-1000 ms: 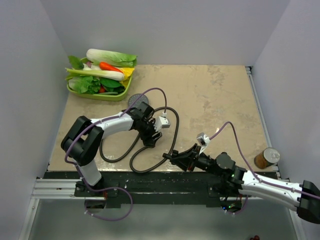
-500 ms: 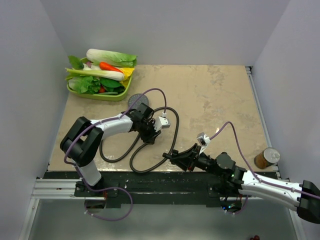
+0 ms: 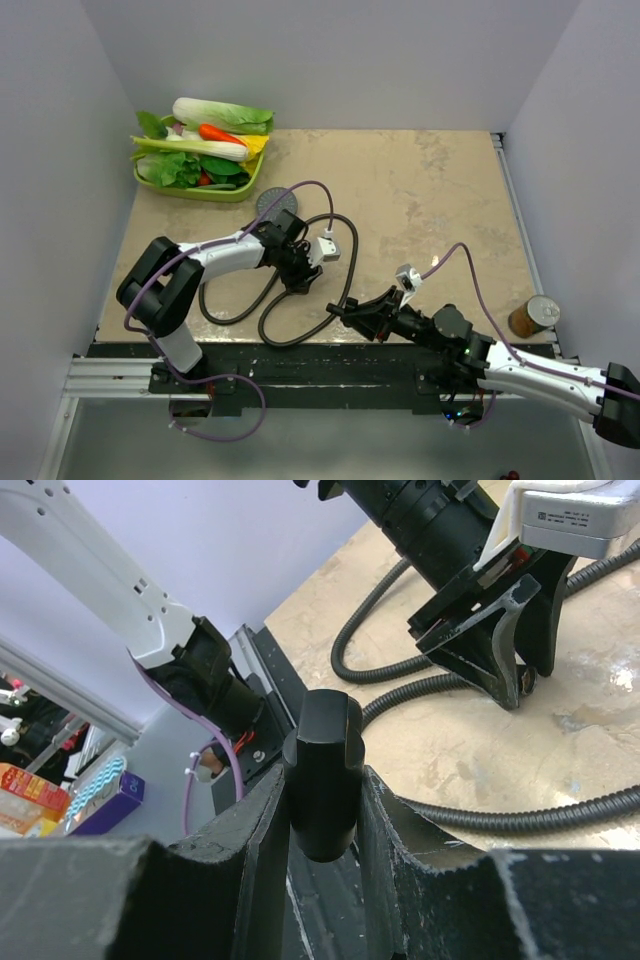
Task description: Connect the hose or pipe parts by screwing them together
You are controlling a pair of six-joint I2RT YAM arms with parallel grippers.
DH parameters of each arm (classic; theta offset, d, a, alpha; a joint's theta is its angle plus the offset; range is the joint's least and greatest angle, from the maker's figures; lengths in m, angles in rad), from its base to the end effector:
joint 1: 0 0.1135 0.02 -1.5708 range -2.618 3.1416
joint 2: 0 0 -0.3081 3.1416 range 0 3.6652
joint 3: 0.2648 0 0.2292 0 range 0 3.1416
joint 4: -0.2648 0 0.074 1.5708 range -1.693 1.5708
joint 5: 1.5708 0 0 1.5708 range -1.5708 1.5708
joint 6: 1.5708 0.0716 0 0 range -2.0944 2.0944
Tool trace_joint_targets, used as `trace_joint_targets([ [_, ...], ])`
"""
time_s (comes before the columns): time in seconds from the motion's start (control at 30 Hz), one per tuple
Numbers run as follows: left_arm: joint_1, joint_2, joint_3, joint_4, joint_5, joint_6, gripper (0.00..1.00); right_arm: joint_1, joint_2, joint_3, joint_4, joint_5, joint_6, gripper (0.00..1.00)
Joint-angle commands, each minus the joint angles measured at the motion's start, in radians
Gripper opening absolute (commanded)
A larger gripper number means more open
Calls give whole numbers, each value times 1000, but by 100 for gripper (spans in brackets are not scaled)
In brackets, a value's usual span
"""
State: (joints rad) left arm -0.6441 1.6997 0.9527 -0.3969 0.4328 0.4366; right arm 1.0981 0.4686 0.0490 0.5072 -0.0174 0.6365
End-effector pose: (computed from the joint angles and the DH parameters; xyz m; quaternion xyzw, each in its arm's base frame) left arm 0.2380 -0.2163 0.1862 0.5300 0.7951 -0.2301 0.1840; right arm 0.0520 0.1044 0.2300 -0.1608 0.6561 0.5661 0.4725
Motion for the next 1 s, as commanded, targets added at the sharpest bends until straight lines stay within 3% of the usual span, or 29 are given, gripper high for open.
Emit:
trace_joint_targets([
  [0.0, -6, 2, -28, -68, -58, 21, 47, 3, -21, 54, 33, 16, -17, 0],
  [0.43, -5, -15, -32, -69, -86, 27, 44, 2, -50, 42, 19, 39, -12, 0],
  [0.67, -6, 2, -28, -45, -71, 13, 29, 3, -50, 32, 25, 40, -6, 0],
  [0.8, -6, 21, -28, -34, -60, 10, 25, 3, -44, 26, 37, 39, 0, 0],
  [0.83, -6, 24, -29, -34, -57, 10, 22, 2, -41, 26, 37, 39, 0, 0],
  [0.9, -6, 31, -29, -34, -52, 16, 4, 2, -39, 25, 36, 39, 0, 0],
  [0.97, -5, 26, -29, -39, -51, 27, 0, 3, -41, 26, 28, 42, -1, 0],
])
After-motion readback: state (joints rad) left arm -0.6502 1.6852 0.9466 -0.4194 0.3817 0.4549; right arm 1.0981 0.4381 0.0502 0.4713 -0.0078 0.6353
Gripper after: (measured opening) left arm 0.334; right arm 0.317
